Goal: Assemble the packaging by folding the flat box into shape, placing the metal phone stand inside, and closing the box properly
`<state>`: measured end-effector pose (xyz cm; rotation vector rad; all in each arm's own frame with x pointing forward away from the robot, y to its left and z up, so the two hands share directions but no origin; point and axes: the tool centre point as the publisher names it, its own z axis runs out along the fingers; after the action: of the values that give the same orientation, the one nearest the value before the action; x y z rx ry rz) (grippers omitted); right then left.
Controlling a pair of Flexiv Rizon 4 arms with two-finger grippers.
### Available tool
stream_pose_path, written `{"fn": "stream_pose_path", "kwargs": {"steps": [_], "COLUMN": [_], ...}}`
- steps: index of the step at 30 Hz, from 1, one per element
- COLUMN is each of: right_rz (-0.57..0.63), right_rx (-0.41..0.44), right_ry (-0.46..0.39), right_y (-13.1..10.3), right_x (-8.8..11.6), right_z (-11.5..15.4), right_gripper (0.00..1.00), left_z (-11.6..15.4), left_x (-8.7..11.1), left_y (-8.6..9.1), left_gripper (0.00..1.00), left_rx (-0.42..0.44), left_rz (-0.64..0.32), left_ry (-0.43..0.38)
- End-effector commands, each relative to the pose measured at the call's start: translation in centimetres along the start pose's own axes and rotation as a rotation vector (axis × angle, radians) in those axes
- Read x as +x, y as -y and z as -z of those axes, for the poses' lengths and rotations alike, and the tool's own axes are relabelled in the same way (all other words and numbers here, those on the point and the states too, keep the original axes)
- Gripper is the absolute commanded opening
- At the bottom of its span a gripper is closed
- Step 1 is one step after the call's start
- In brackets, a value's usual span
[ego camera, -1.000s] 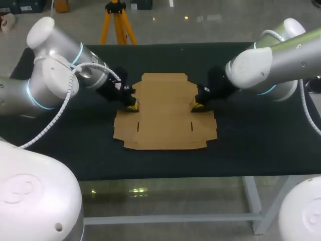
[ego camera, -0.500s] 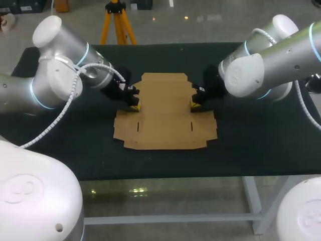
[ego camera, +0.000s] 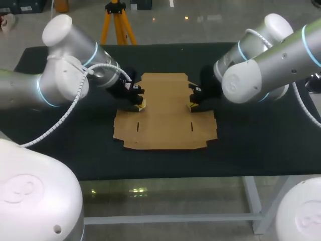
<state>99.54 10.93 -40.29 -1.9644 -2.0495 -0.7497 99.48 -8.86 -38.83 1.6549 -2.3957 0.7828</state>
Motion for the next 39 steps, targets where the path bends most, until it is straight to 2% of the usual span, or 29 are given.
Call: {"fn": "stream_pose_path", "kwargs": {"steps": [1, 24, 32, 39], "right_rz": [-0.004, -0.064, -0.083, -0.081], "right_rx": [-0.012, -0.020, -0.008, -0.015], "right_ry": [0.041, 0.222, 0.242, 0.215], "right_y": [0.3, 0.5, 1.0, 1.0], "right_x": [0.6, 0.6, 0.0, 0.1], "right_z": [-0.1, -2.4, -3.1, -2.2], "right_gripper": [0.00, 0.00, 0.00, 0.00], "left_z": [-0.3, -2.8, -3.8, -2.8], "left_x": [0.6, 0.3, 0.0, 0.2], "left_y": [0.3, 0.3, 0.0, -0.4], "left_gripper": [0.00, 0.00, 0.00, 0.00], "left_rx": [-0.011, -0.042, -0.072, -0.071], "left_rz": [-0.005, 0.011, 0.026, 0.038], "left_ry": [0.021, 0.092, 0.140, 0.150]}}
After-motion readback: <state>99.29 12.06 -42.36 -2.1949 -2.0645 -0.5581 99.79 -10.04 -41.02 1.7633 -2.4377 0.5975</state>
